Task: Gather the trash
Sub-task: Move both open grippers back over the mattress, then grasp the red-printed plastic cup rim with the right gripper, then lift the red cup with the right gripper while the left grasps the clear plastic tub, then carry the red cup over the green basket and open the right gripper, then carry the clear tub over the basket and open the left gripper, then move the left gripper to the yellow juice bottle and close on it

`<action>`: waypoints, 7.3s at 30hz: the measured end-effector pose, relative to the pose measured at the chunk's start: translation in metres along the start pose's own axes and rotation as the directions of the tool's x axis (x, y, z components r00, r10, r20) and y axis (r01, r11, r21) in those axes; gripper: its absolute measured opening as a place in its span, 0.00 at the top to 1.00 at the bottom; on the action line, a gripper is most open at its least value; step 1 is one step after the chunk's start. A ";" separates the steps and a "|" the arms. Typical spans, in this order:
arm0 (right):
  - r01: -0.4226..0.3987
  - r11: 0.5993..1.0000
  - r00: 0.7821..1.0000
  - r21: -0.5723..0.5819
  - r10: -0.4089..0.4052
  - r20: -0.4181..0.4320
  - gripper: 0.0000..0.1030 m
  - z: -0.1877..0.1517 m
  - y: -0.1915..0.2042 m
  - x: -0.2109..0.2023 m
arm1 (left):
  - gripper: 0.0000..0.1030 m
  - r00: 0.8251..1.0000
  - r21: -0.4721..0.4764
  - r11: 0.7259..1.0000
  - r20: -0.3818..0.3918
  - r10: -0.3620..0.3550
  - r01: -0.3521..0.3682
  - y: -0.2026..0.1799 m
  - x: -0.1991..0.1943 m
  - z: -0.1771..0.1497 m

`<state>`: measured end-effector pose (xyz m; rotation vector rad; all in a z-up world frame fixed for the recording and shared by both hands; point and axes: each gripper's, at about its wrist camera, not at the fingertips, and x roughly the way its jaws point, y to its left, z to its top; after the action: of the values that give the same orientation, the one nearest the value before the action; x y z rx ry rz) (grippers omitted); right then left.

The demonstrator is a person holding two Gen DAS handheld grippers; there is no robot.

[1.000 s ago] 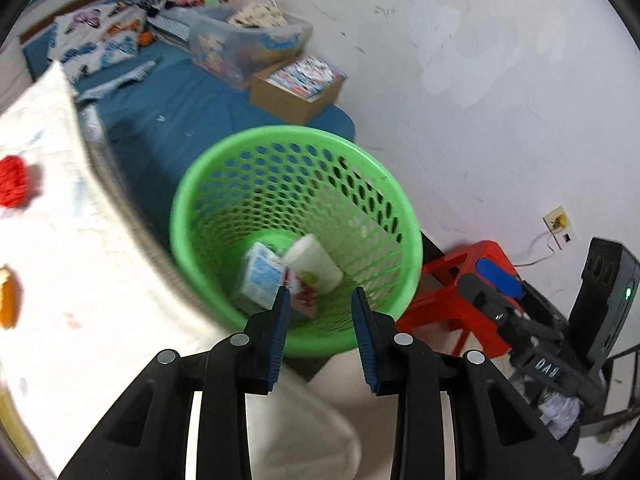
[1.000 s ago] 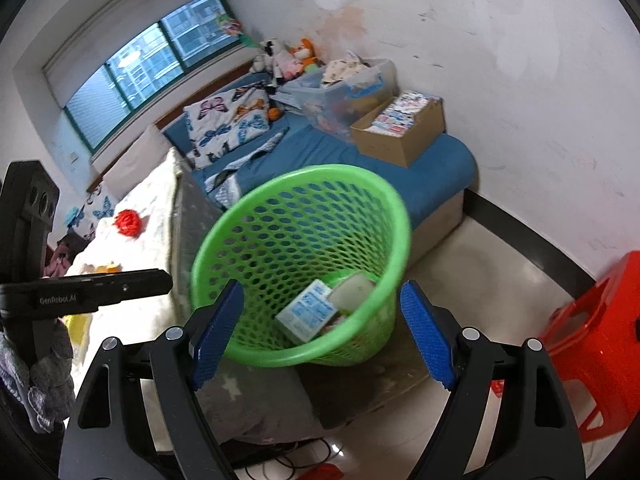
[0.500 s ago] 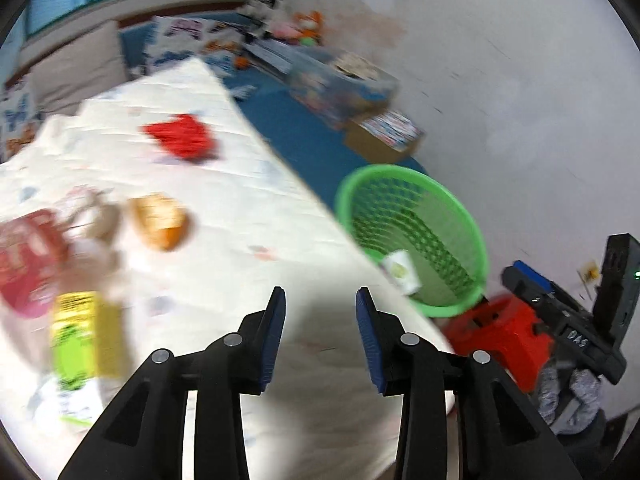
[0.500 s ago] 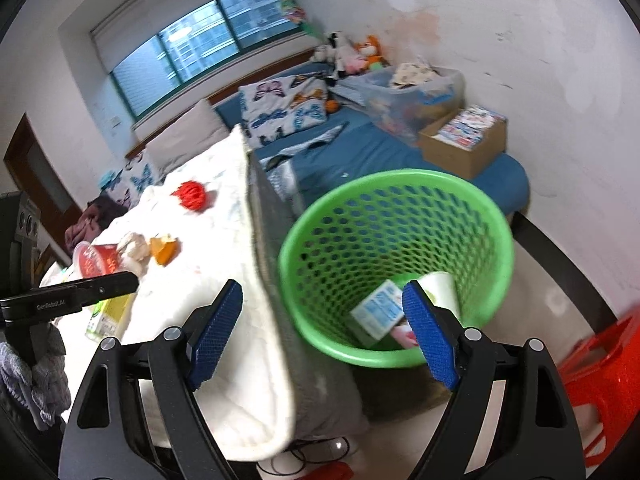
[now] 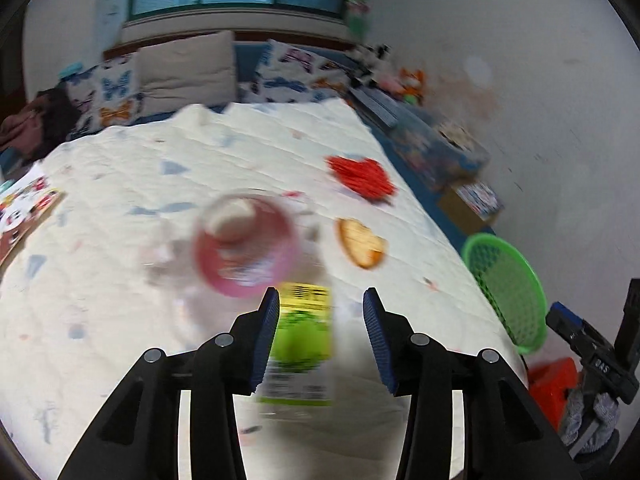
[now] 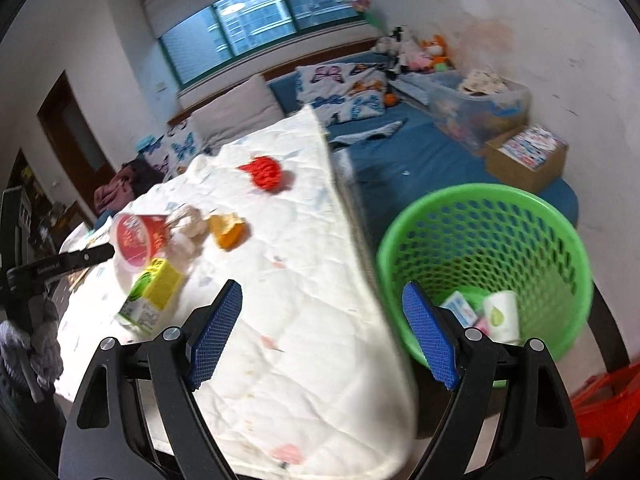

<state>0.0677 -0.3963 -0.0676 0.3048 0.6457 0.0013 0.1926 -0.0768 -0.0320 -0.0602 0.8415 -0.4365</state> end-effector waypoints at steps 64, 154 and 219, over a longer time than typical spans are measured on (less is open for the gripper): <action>-0.200 0.950 0.980 -0.242 0.198 -0.031 0.92 0.072 0.198 0.136 | 0.33 0.995 0.011 0.999 -0.092 -0.049 0.050 0.100 0.052 -0.017; 0.349 0.924 0.935 0.153 -0.355 0.009 0.49 0.008 -0.169 0.000 | 0.41 0.915 0.354 0.845 -0.191 -0.355 0.402 -0.223 0.087 0.016; 0.101 0.995 0.990 -0.018 -0.099 0.103 0.25 0.000 -0.017 -0.026 | 0.35 0.997 0.120 0.990 -0.033 -0.076 0.079 -0.044 0.037 -0.011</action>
<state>0.0459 -0.4154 -0.0570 0.2481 0.5589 -0.1022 0.1908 -0.1307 -0.0554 0.0259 0.8409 -0.5617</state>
